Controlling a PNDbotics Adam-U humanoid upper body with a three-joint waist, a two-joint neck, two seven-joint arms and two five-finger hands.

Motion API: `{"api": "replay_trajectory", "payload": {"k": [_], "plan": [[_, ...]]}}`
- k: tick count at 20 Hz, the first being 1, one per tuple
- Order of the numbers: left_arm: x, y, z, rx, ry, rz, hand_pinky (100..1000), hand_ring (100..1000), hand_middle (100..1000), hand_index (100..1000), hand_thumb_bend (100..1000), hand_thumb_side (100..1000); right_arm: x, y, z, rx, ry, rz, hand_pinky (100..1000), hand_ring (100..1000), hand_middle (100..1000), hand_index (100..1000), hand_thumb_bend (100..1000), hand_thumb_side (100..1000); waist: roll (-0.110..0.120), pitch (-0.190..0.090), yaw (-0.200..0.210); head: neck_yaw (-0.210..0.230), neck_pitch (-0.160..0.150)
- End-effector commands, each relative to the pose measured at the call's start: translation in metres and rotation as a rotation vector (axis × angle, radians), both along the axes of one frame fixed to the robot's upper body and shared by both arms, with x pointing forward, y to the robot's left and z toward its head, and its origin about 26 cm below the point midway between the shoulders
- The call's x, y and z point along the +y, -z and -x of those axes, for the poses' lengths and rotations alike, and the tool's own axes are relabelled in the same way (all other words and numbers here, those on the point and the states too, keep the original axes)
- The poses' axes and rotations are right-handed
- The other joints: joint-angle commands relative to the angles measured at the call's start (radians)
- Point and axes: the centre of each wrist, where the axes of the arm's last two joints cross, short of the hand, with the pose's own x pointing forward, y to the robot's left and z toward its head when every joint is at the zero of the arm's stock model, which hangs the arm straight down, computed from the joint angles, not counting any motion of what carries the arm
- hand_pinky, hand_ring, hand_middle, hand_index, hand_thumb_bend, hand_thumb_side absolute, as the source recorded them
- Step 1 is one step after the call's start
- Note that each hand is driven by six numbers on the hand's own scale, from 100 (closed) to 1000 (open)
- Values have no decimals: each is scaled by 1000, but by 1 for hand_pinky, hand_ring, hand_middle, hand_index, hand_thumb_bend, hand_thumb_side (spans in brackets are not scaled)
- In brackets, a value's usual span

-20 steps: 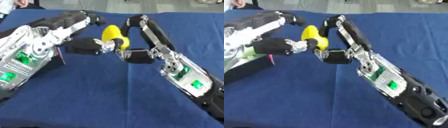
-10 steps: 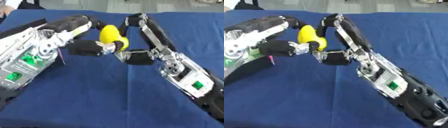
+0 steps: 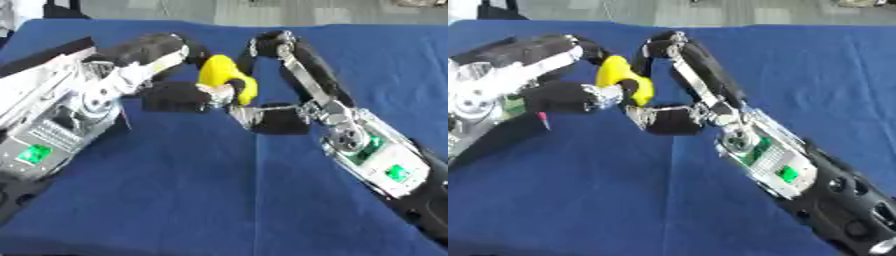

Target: Pick up the objects with one hand, pass them to the other hand, and then place them into the box on the other side of the table.

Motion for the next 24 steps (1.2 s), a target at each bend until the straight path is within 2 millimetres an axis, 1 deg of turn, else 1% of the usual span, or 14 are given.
{"api": "replay_trajectory", "payload": {"k": [1,2,3,4,7,10,12,16,18,20,22,23,24], "plan": [[3,-5,-2,186,-123,-28,970,829,685,685,100,618,-1,-7,3,-35,-10,12,798,627,389,471,266,100,7,-7,0,1,5],[3,-4,-2,195,-123,-25,958,818,665,657,100,527,-1,-7,3,-34,-10,16,798,627,390,472,267,100,6,-7,-1,1,5],[3,-4,-2,204,-121,-22,953,813,657,644,100,485,-1,-7,3,-34,-9,20,798,627,390,472,267,100,6,-7,-1,1,5],[3,-3,-2,214,-118,-21,940,796,634,608,100,396,-1,-6,3,-33,-8,24,797,627,391,473,268,100,6,-6,-1,0,5],[3,-2,-1,243,-108,-17,906,760,594,536,100,245,-1,-6,4,-30,1,33,797,628,392,475,270,100,6,-5,0,0,5],[3,-1,-1,267,-92,-22,884,733,566,464,100,244,-1,-6,4,-27,16,44,797,634,400,483,274,100,6,-5,0,0,5],[3,0,-2,278,-92,-25,873,720,549,420,100,244,-1,-5,4,-26,24,51,795,644,419,504,304,100,6,-4,1,-1,5],[3,3,-4,281,-110,-27,863,711,546,396,100,239,-1,-5,4,-28,45,53,792,668,458,546,344,100,5,-3,0,0,5],[3,3,-5,276,-120,-29,858,711,548,393,100,234,-1,-5,4,-37,58,51,794,702,502,599,406,100,5,-2,0,1,5],[4,4,-7,269,-133,-33,853,708,549,393,100,232,-1,-5,4,-53,75,52,795,730,538,639,502,100,5,-3,-1,1,5],[5,4,-8,258,-145,-34,850,705,546,389,100,232,-2,-5,4,-71,96,59,803,759,581,683,607,169,6,-3,-1,2,5],[5,4,-9,253,-149,-35,848,704,546,387,100,233,-2,-5,4,-79,104,66,807,774,601,704,657,177,6,-4,-1,2,5],[5,4,-9,246,-153,-36,848,703,545,387,100,233,-2,-5,4,-87,111,76,809,780,609,713,676,175,6,-4,-1,2,5]]}}
